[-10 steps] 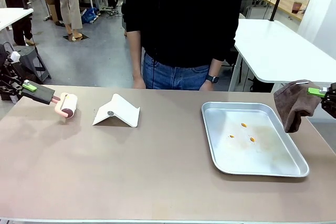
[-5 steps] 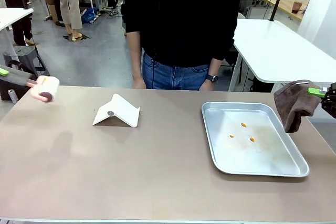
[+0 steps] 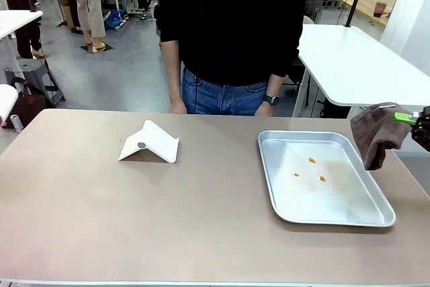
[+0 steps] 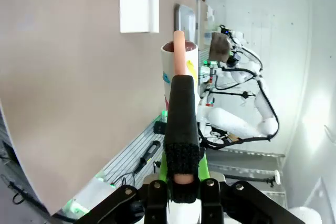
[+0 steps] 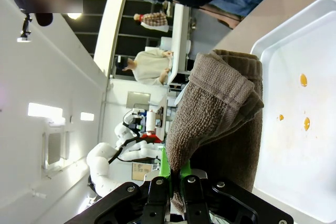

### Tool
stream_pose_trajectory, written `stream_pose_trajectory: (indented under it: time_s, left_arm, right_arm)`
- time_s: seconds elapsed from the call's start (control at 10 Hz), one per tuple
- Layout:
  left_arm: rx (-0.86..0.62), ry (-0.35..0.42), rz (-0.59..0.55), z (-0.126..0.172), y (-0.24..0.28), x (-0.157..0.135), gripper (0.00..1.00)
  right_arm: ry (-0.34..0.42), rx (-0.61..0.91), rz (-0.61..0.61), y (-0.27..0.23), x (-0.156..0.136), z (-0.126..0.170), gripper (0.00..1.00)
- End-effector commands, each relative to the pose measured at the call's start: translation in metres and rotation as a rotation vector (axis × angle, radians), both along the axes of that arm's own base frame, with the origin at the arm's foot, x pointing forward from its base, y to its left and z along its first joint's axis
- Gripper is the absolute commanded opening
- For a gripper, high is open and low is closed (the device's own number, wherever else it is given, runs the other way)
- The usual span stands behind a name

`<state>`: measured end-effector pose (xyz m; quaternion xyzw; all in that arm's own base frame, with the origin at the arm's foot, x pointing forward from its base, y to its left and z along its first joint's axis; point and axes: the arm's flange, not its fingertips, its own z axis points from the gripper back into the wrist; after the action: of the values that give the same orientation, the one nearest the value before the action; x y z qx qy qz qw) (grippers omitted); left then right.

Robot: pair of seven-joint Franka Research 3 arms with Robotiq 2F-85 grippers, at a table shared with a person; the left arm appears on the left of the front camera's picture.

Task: Clean the surface of the table.
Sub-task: If a person points to the right, clean the right side of the table with your right hand, and if they point to the left, clean the left side with your left hand.

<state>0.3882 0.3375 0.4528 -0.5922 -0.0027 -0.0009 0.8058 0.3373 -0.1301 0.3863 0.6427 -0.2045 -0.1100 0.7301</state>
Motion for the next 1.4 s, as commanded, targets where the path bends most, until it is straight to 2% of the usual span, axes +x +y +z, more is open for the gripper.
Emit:
stream_pose_trajectory:
  time_s: [0.0,0.3,0.4,1.1,1.2,1.3]
  left_arm:
    - [-0.054,-0.042,-0.023,-0.016,0.008,-0.028,0.0]
    - [-0.108,-0.055,-0.036,-0.031,0.016,-0.054,0.0]
    - [-0.064,-0.033,-0.012,-0.04,0.003,-0.037,0.0]
    - [-0.064,-0.033,-0.012,-0.04,0.003,-0.037,0.0]
    - [-0.052,-0.039,-0.021,-0.048,-0.001,-0.034,0.22]
    - [0.008,-0.032,-0.037,-0.039,-0.007,-0.035,0.22]
  right_arm:
    - [-0.007,0.008,0.006,0.0,-0.001,0.002,0.0]
    - [-0.007,0.008,0.006,0.0,-0.001,0.002,0.0]
    - [-0.007,0.008,0.006,0.0,-0.001,0.002,0.0]
    - [-0.007,0.008,0.006,0.0,-0.001,0.002,0.0]
    - [-0.007,0.008,0.006,0.0,-0.001,0.002,0.0]
    - [-0.007,0.008,0.006,0.0,-0.001,0.002,0.0]
